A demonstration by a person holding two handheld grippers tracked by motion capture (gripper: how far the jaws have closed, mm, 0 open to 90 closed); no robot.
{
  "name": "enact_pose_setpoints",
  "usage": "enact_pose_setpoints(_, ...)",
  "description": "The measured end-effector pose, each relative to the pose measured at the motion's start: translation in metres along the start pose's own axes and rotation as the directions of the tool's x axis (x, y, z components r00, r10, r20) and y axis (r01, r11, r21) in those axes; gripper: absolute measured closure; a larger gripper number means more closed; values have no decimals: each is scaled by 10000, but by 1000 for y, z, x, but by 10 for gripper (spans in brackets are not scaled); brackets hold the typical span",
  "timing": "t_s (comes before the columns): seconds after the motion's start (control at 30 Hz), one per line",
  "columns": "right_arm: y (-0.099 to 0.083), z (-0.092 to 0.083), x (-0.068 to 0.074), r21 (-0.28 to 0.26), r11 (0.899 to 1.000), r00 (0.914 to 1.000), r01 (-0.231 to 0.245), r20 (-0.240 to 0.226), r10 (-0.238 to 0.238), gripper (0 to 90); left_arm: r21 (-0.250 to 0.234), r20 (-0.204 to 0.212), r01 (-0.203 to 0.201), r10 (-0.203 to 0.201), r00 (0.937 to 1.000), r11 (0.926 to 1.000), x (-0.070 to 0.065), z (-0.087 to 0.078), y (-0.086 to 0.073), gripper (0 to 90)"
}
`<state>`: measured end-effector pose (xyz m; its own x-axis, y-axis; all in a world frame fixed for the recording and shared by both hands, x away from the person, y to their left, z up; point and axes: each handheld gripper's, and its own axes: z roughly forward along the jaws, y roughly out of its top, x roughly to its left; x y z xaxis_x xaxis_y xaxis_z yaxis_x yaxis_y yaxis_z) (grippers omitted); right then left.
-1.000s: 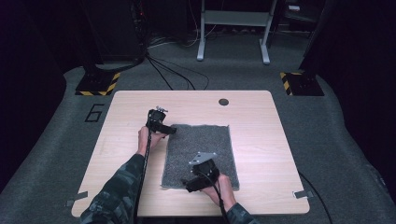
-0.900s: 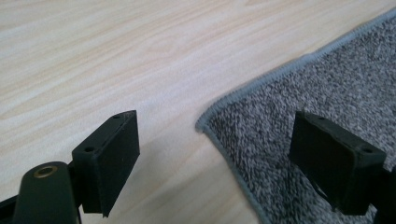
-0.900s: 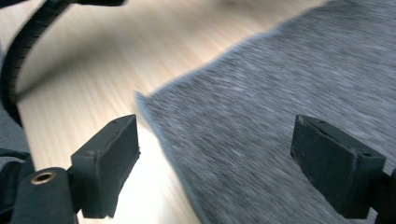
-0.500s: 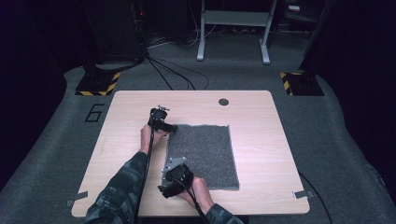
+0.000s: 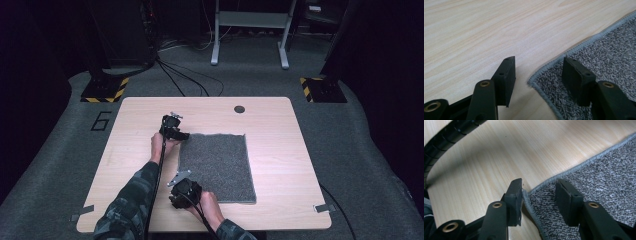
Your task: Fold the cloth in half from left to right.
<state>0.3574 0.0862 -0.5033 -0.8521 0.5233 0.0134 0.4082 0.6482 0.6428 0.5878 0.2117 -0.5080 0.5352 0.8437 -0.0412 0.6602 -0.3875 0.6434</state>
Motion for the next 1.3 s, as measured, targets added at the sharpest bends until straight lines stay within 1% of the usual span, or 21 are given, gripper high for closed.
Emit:
enact_pose_setpoints(0.03, 0, 0, 1, 41, 9998, 9999, -169, -38, 169, 595, -22, -10, -40, 40, 10000, 10000, 0, 0, 0, 476)
enact_pose_setpoints(0.07, 0, 2, 1, 174, 9998, 10000, 35, -5, -35, 621, -60, 10, -99, 99, 10000, 9999, -1, 0, -1, 510)
enact_pose_setpoints(0.13, -1, 3, 1, 71, 9999, 9999, 139, 62, -139, 636, -62, 22, -85, 85, 10000, 9999, -1, 0, -1, 529)
enact_pose_setpoints(0.2, -1, 5, 2, 294, 9996, 10000, 51, 1, -51, 684, -120, 85, -151, 152, 9998, 9998, -1, -1, -2, 597)
enact_pose_setpoints(0.23, -1, 5, 2, 294, 9996, 10000, 51, 1, -51, 684, -120, 85, -151, 152, 9998, 9998, -1, -1, -2, 614)
enact_pose_setpoints(0.27, -2, 7, 1, 158, 9995, 9996, 275, 59, -276, 691, -178, 107, -142, 144, 9998, 9997, -1, -1, -2, 614)
enact_pose_setpoints(0.3, -3, 6, 3, 201, 9997, 9999, 104, 78, -105, 701, -176, 122, -142, 144, 9998, 9997, -1, -1, -2, 631)
enact_pose_setpoints(0.47, -3, 5, 0, 357, 9992, 9999, 168, -9, -168, 752, -181, 181, -187, 190, 9997, 9997, -1, -1, -2, 700)
enact_pose_setpoints(0.57, -4, 6, 0, 174, 9997, 9999, 147, 59, -148, 815, -205, 220, -209, 214, 9995, 9996, -1, -1, -3, 751)
enact_pose_setpoints(0.63, -4, 5, -1, 263, 9996, 10000, 46, 54, -47, 849, -221, 314, -211, 218, 9993, 9995, -1, 0, -3, 787)
enact_pose_setpoints(0.73, -5, 7, -1, -58, 9998, 9997, -202, 97, 203, 867, -250, 333, -239, 248, 9991, 9994, -2, 0, -3, 820)
enact_pose_setpoints(0.77, -5, 6, -1, 92, 9998, 9998, -193, 68, 193, 870, -233, 314, -300, 307, 9990, 9993, -2, 0, -2, 834)
enact_pose_setpoints(0.8, -5, 6, 0, 14, 9990, 9990, -443, 112, 443, 877, -241, 272, -332, 339, 9991, 9992, -2, 0, -2, 853)
enact_pose_setpoints(0.87, -5, 5, -2, 84, 9992, 9992, -392, 9, 392, 878, -249, 301, -335, 342, 9990, 9991, -2, 0, -2, 858)
enact_pose_setpoints(0.9, -6, 5, -2, 8, 9983, 9983, -588, -41, 588, 880, -250, 301, -317, 325, 9990, 9992, -2, 0, -2, 863)
enact_pose_setpoints(0.93, -7, 4, -5, -6, 9992, 9991, -388, -189, 388, 882, -261, 319, -282, 291, 9991, 9993, -2, 0, -2, 866)
enact_pose_setpoints(0.97, -8, 2, -6, -99, 9979, 9975, -646, -299, 643, 883, -227, 326, -251, 258, 9991, 9994, -2, 0, -3, 867)
enact_pose_setpoints(1.03, -9, -1, -10, -231, 9975, 9966, -668, -504, 656, 883, -265, 330, -197, 206, 9992, 9995, -2, -1, -3, 869)
enact_pose_setpoints(1.13, -9, -9, -11, -398, 9949, 9942, -926, -590, 901, 884, -298, 345, -193, 203, 9992, 9994, 0, -3, -2, 872)
enact_pose_setpoints(1.17, -8, -12, -11, -722, 9920, 9936, -1039, -512, 1003, 883, -318, 317, -160, 170, 9994, 9994, -1, -4, -2, 873)
enact_pose_setpoints(1.3, -8, -18, -11, -729, 9932, 9947, -905, -550, 866, 884, -350, 248, -231, 240, 9994, 9991, 0, -10, 0, 875)
